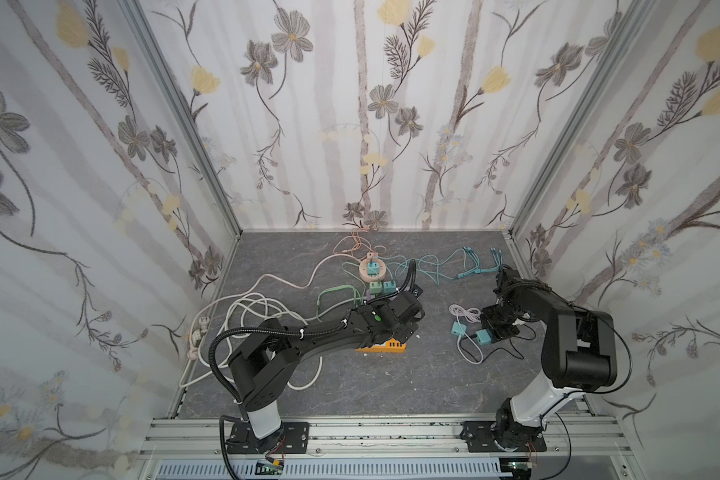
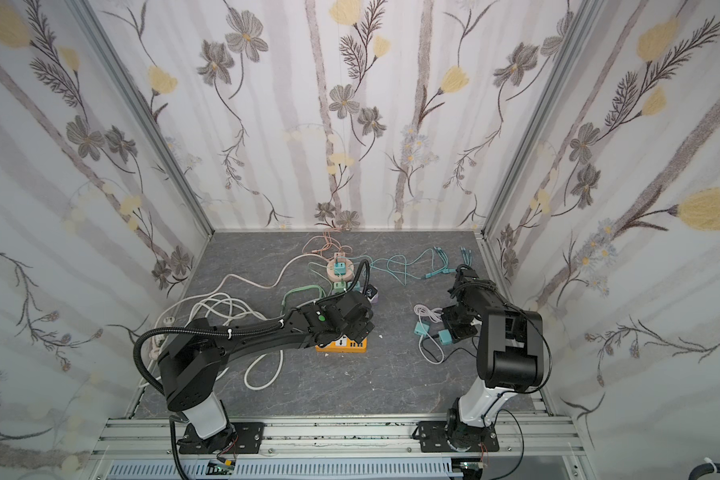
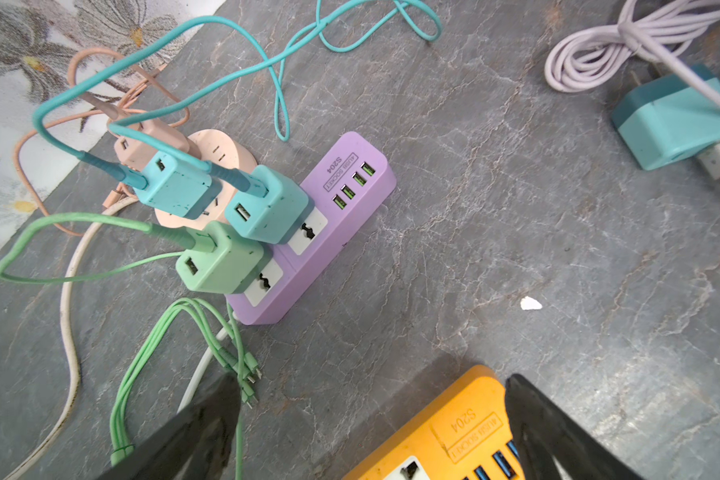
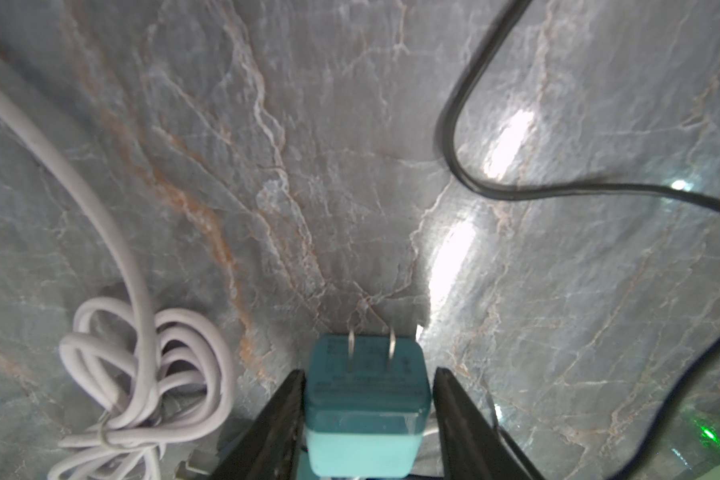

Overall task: Insert the plug
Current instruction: 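Grasp the white-corded teal charger with the right gripper while the left arm moves inward, then lift the teal charger with the right gripper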

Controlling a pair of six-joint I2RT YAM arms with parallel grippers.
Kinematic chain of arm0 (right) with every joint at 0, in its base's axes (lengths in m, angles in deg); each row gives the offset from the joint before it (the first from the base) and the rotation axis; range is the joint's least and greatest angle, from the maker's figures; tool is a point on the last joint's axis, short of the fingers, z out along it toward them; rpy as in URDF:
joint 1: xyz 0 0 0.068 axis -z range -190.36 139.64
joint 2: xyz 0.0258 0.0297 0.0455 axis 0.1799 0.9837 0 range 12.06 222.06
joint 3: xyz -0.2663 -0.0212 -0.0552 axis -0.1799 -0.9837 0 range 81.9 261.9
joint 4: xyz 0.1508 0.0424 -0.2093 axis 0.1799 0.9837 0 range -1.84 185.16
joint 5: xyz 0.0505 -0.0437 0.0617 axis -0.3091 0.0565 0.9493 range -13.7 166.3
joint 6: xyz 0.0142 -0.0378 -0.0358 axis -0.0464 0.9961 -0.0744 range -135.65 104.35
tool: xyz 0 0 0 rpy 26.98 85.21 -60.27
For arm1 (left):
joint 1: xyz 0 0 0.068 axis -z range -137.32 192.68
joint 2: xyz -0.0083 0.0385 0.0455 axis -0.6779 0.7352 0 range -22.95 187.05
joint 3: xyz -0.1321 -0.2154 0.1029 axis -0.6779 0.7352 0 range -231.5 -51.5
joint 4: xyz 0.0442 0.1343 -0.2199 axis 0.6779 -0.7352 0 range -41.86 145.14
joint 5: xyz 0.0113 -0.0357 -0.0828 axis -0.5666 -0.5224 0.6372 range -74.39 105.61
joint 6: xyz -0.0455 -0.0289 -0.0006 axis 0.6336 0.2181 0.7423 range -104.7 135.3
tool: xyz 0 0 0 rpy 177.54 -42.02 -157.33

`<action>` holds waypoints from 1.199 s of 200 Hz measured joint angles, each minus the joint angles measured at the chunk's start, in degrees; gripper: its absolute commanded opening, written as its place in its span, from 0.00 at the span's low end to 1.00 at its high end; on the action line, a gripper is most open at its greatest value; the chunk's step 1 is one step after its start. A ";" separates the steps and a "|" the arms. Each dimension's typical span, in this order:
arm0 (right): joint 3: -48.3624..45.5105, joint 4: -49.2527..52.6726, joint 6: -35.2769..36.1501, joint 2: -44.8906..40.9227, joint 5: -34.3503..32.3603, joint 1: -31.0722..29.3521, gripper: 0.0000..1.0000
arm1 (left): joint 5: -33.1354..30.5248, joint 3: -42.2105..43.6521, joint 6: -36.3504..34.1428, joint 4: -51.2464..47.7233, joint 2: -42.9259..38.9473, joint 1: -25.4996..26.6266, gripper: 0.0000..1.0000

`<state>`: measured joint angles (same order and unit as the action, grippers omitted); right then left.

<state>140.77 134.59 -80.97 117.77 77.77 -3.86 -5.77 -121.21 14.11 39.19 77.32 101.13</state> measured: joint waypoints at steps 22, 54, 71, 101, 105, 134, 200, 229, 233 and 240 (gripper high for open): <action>-0.11 -0.15 -0.20 -0.15 0.02 0.02 0.41 | -1.16 0.20 -0.13 0.31 0.00 0.00 1.00; -0.33 -0.37 -0.48 -0.42 0.00 0.04 0.34 | -1.51 0.57 -0.13 0.76 0.00 0.00 1.00; -0.48 -0.44 -0.79 -0.55 0.02 0.04 0.32 | -1.62 0.79 -0.13 0.96 0.00 -0.02 1.00; -0.94 -0.66 -1.73 -1.31 1.07 -0.13 0.32 | -1.75 1.44 -0.13 1.14 -0.26 -0.33 1.00; -0.98 -0.63 -1.77 -1.55 1.29 -0.20 0.32 | -1.70 1.46 -0.11 1.16 -0.33 -0.39 1.00; -1.33 -0.31 -3.17 -6.23 0.92 -1.44 0.32 | -0.20 1.46 1.77 1.22 -1.03 -1.62 1.00; -1.97 3.28 -7.76 -22.36 -6.54 -6.08 0.31 | 6.93 -0.09 8.00 1.40 -2.56 -4.46 1.00; -0.28 5.42 -8.09 -28.57 -17.03 -9.44 0.30 | 13.27 1.90 9.64 4.13 -5.99 -6.01 1.00; -0.13 5.60 -8.07 -29.24 -18.34 -9.81 0.29 | 14.21 2.32 9.94 4.68 -6.45 -6.27 1.00; 0.11 5.75 -7.82 -30.58 -20.92 -10.47 0.28 | 15.72 3.04 10.32 5.51 -7.19 -6.67 1.00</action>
<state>140.88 140.34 -88.79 87.20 56.86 -14.33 9.94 -118.17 24.43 44.70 70.13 94.47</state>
